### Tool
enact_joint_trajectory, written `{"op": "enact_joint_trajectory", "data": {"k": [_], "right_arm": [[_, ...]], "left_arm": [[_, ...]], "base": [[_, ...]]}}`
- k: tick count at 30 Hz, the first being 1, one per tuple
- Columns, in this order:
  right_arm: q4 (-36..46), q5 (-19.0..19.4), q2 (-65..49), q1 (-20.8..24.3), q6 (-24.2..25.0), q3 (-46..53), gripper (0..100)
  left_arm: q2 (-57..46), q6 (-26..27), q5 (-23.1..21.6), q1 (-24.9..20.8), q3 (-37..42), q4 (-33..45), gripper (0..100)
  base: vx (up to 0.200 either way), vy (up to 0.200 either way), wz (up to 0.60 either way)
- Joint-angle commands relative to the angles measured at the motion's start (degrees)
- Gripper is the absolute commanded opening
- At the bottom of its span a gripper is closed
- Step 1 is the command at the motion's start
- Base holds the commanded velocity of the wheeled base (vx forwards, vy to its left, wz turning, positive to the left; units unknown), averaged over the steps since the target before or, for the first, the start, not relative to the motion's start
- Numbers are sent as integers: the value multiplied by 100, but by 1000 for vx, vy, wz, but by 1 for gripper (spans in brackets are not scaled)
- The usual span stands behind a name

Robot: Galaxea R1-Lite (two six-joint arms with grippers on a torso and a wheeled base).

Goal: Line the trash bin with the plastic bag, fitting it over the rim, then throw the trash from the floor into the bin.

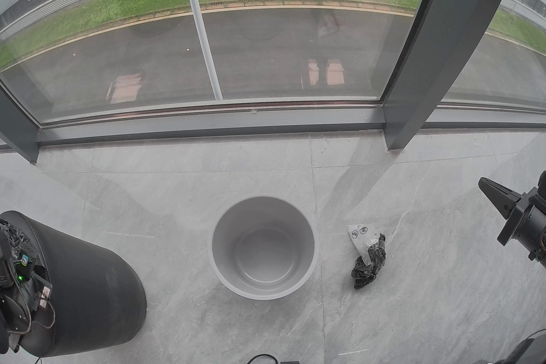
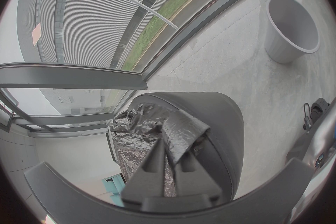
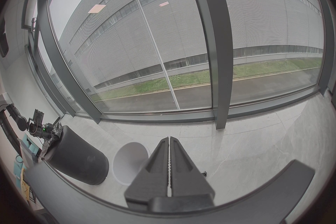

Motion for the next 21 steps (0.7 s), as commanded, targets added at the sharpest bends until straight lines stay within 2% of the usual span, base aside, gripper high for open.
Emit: {"op": "enact_joint_trajectory", "data": {"k": [1,7,9,10,11,12,14,16,17,18,20,21], "right_arm": [[-3,1,-2,3,-1,1,0],[-3,1,-29,-6,-1,10,0],[-3,1,-29,-41,-1,27,0],[6,1,-11,-41,-1,45,0],[6,1,-11,-41,-1,45,0],[24,1,7,-41,-1,45,0],[41,10,24,-41,-1,54,0],[6,1,138,-41,-18,107,0],[-3,1,138,-41,-18,124,0],[-11,10,147,-32,-45,177,0],[-11,1,130,-32,-62,212,0],[-11,1,121,-32,-62,212,0]], "left_arm": [[-6,-7,-6,33,34,-1,0],[65,-112,-77,183,60,-1,0],[153,-270,-209,192,-10,-10,0],[267,-587,-472,200,-80,-10,0],[267,-587,-472,200,-80,-10,0],[346,-1026,-753,192,-168,-10,0],[364,-1219,-859,183,-203,-19,0],[416,-2081,-1281,157,-432,-71,0],[434,-2239,-1360,157,-449,-98,0],[460,-2801,-1588,139,-502,-265,0],[460,-3531,-1782,121,-520,-704,0],[469,-3689,-1799,104,-528,-836,0]], "base": [[0,0,0],[0,0,0],[0,0,0],[0,0,0],[0,0,0],[0,0,0],[0,0,0],[0,0,0],[0,0,0],[0,0,0],[0,0,0],[0,0,0]]}}
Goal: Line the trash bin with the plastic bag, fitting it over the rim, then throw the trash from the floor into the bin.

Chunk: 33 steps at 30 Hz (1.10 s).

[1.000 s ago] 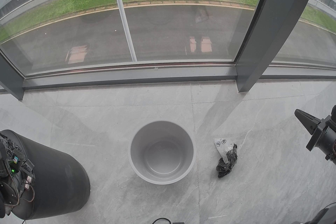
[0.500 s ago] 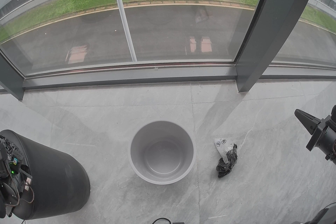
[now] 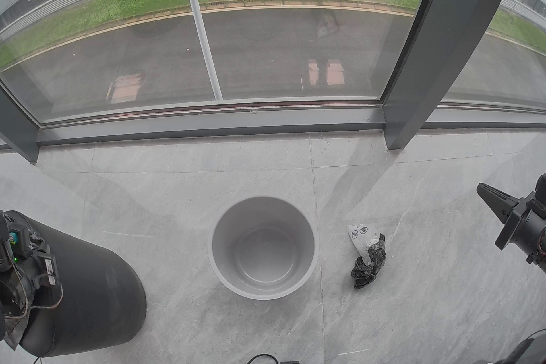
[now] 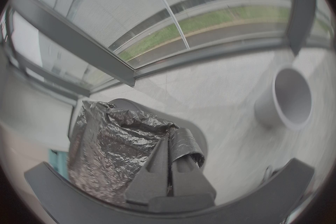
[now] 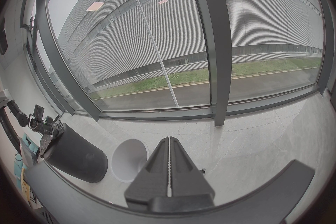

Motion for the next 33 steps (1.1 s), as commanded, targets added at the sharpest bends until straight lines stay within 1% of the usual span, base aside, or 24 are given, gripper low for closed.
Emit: {"op": "enact_joint_trajectory", "data": {"k": [1,2,4,6,7,9,10,11,15,16,17,18,19,20,22,23,24,26,30,33], "right_arm": [[-20,1,60,7,-40,118,0],[-20,1,51,7,-40,118,0],[-20,1,33,7,-40,109,0],[-20,1,24,7,-49,109,0],[-20,1,24,-2,-58,109,0],[-20,10,24,-2,-67,109,0],[-11,10,42,-2,-76,109,0],[-11,10,51,-2,-76,118,0],[-11,10,86,7,-76,144,0],[-11,10,86,16,-76,162,0],[-11,10,86,16,-84,180,0],[-11,10,86,33,-93,197,0],[-11,10,86,33,-102,197,0],[-11,1,86,51,-225,206,0],[-11,-8,86,60,-330,206,0],[-11,-8,77,60,-348,206,0],[-11,-8,68,68,-357,197,0],[-11,-8,42,121,-348,197,0],[-11,-25,51,288,-304,206,0],[24,-51,33,517,-322,215,0]], "left_arm": [[201,-1781,-517,-157,-274,-1207,0],[245,-2317,-517,-228,-309,-1646,0],[359,-3196,-464,-324,-458,-2358,0],[482,-3740,-420,-333,-678,-2710,0],[535,-3899,-420,-333,-801,-2692,0],[570,-4048,-456,-360,-880,-2648,0],[614,-4285,-508,-447,-950,-2534,0],[632,-4391,-544,-588,-994,-2464,0],[579,-5094,-860,-1687,-1355,-1611,0],[562,-5243,-974,-1924,-1451,-1365,0],[518,-5393,-1185,-2214,-1548,-1075,0],[465,-5507,-1422,-2443,-1618,-847,0],[456,-5516,-1466,-2478,-1627,-812,0],[315,-5683,-2213,-2847,-1698,-398,0],[192,-5736,-2978,-3067,-1741,-196,0],[166,-5736,-3136,-3102,-1741,-179,0],[69,-5744,-3567,-3234,-1741,-161,0],[-80,-5744,-3839,-3427,-1750,-152,0],[-326,-5744,-3857,-3787,-1865,-144,0],[-440,-5744,-3857,-3919,-1944,-135,0]], "base": [[0,0,0],[0,0,0],[0,0,0],[0,0,0],[0,0,0],[0,0,0],[0,0,0],[0,0,0],[0,0,0],[0,0,0],[0,0,0],[0,0,0],[0,0,0],[0,0,0],[0,0,0],[0,0,0],[0,0,0],[0,0,0],[0,0,0],[0,0,0]]}}
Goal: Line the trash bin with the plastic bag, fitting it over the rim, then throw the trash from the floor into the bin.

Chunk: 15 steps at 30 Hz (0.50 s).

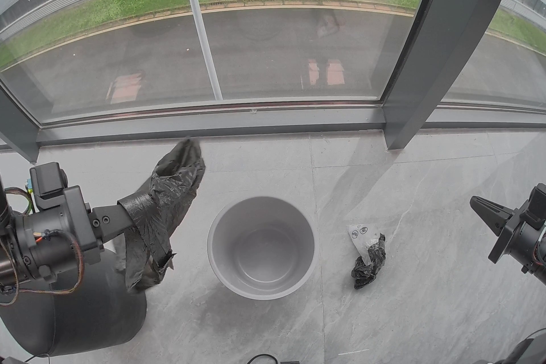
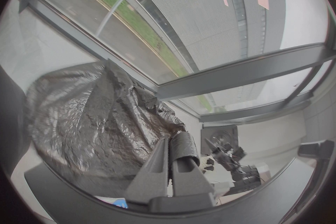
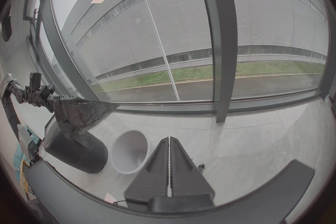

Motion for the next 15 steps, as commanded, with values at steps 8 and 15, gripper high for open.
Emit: {"op": "enact_joint_trajectory", "data": {"k": [8,15], "right_arm": [[1,-361,146,786,4,-150,0],[10,-836,1095,1744,4,-1090,0]], "left_arm": [[-647,-62,-78,-726,-515,81,0],[-383,-27,-105,-796,-902,54,0]], "base": [[0,0,0],[0,0,0]]}}
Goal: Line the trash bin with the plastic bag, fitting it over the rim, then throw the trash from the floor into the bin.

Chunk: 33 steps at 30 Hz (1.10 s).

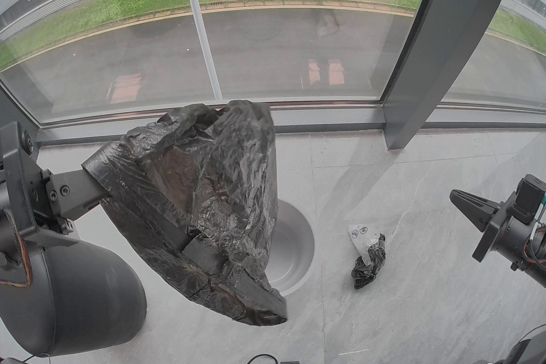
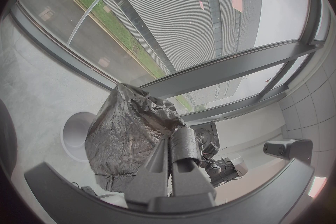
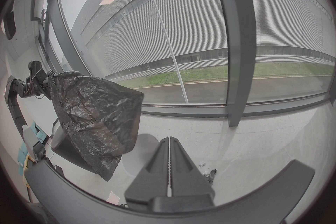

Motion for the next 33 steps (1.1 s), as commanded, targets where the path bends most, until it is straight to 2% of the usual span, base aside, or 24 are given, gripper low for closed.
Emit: {"op": "enact_joint_trajectory", "data": {"k": [1,3,4,10,15,16,17,20,21,23,27,28,33], "right_arm": [[9,-230,991,766,-20,-855,0],[-9,-317,1527,1091,-37,-1277,0],[-9,-326,1562,1109,-37,-1303,0],[-26,-950,3294,2023,-46,-2560,0],[-202,-1284,3953,2603,-37,-2841,0],[-202,-1284,3953,2603,-37,-2841,0],[-378,-1363,4093,2805,-55,-2806,0],[-474,-1451,4155,2928,-64,-2779,0],[-510,-1574,4208,3086,-55,-2762,0],[-510,-1609,4225,3157,-64,-2753,0],[-510,-1618,4392,3192,-73,-2735,0],[-510,-1618,4410,3192,-73,-2735,100],[-545,-1618,4761,3183,-29,-2735,100]], "left_arm": [[218,13,-10,-90,-317,-42,0],[333,13,-1,-116,-440,-78,0],[333,13,-1,-116,-449,-78,0],[596,39,-10,-116,-765,-78,0],[728,31,43,-116,-853,-86,0],[728,31,43,-116,-853,-86,0],[825,4,131,-116,-923,-95,0],[895,-5,263,-99,-976,-104,0],[1062,-13,641,-99,-1055,-218,0],[1150,-5,887,-99,-1073,-350,0],[1194,-5,948,-99,-1064,-482,0],[1194,-5,948,-99,-1064,-482,0],[1282,-22,992,-99,-1205,-491,0]], "base": [[0,0,0],[0,0,0],[0,0,0],[0,0,0],[0,0,0],[0,0,0],[0,0,0],[0,0,0],[0,0,0],[0,0,0],[0,0,0],[0,0,0],[0,0,0]]}}
